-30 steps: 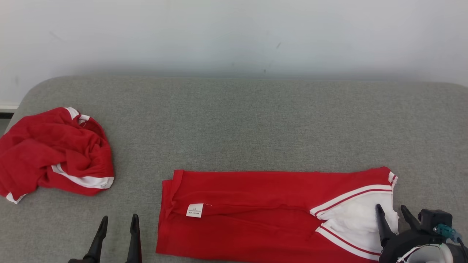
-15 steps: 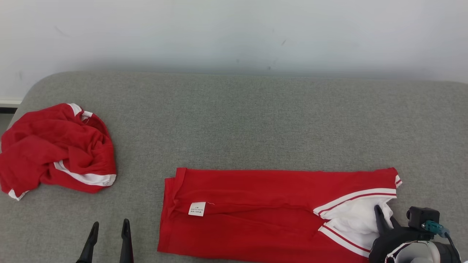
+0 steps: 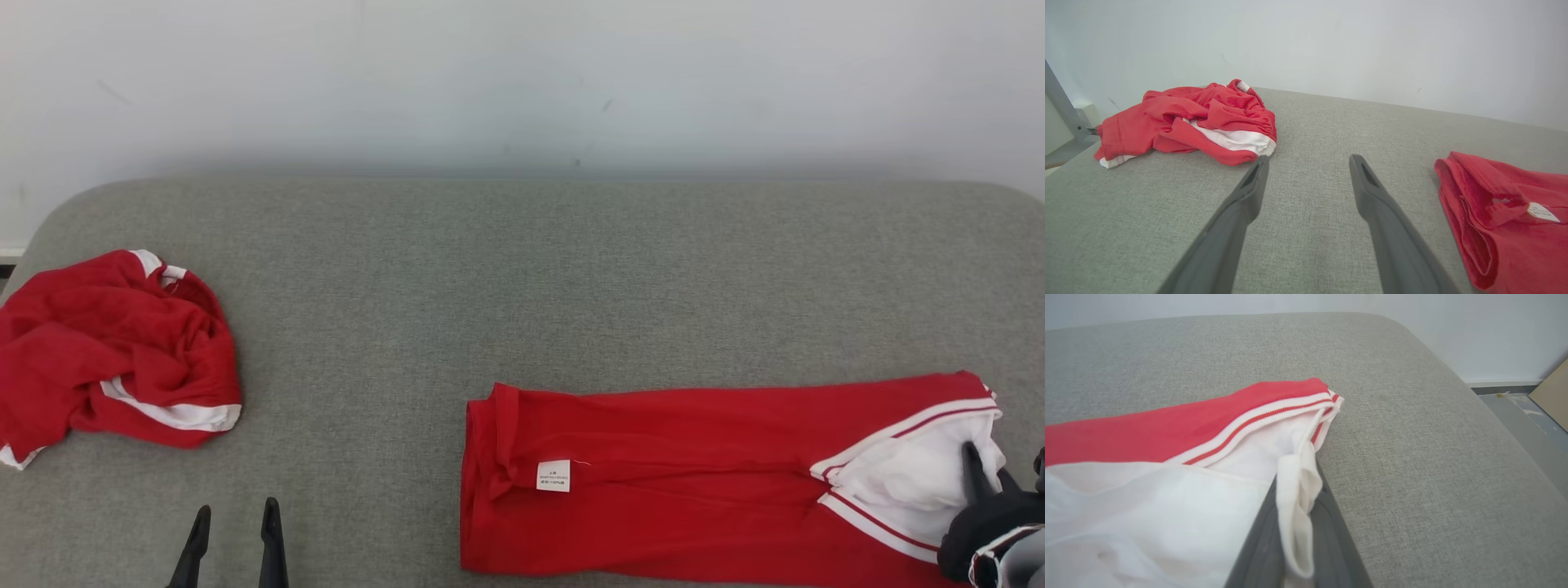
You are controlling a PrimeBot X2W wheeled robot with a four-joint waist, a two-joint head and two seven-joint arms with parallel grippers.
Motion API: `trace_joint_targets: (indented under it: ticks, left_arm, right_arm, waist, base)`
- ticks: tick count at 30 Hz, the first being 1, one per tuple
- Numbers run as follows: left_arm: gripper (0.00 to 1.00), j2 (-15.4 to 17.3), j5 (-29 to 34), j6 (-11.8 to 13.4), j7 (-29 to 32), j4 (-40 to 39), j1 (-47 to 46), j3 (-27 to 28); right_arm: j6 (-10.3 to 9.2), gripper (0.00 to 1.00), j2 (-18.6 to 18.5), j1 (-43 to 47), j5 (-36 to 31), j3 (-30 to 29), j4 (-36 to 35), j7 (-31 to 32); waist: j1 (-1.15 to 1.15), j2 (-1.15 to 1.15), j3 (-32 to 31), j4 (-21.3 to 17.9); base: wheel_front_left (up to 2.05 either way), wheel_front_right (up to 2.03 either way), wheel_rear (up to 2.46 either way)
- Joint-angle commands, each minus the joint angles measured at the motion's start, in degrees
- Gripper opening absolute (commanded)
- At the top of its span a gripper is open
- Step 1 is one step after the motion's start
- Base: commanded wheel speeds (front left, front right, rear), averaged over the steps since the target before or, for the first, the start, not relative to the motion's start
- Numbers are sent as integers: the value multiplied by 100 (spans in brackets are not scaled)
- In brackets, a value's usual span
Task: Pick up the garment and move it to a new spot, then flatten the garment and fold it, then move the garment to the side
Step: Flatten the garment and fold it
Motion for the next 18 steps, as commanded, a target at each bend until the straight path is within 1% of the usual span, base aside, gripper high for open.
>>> trace_joint_targets:
  ticks: [1,5,8,12,16,18]
  left_arm:
    - [100,-6,-12,13,-23,9,101,25]
    - [100,-6,-11,13,-23,27,76,36]
    - [100,-6,10,13,-23,49,67,26]
    - [100,-6,34,13,-23,69,50,33]
    - [100,-6,31,13,-23,77,12,25]
    - [100,-6,22,13,-23,102,-16,-7]
  right_arm:
    - [-16,0,-8,-23,80,3,-65,-28]
    - [-15,0,118,93,269,193,-531,23]
    - [-14,0,187,218,537,401,-1041,141]
    - [-14,0,265,493,940,710,-2008,416]
    - [-14,0,386,775,1403,1006,-3100,836]
    - [-14,0,461,882,1581,1095,-3538,1033]
  waist:
    - [-1,0,1,-47]
    - [-1,0,12,-145]
    - [-1,0,5,-192]
    - [-1,0,-9,-227]
    - [-1,0,5,-225]
    - [-1,0,15,-199]
  base:
    - [0,0,0]
    - [0,0,0]
    - [0,0,0]
    - [0,0,0]
    - [0,0,0]
    - [0,0,0]
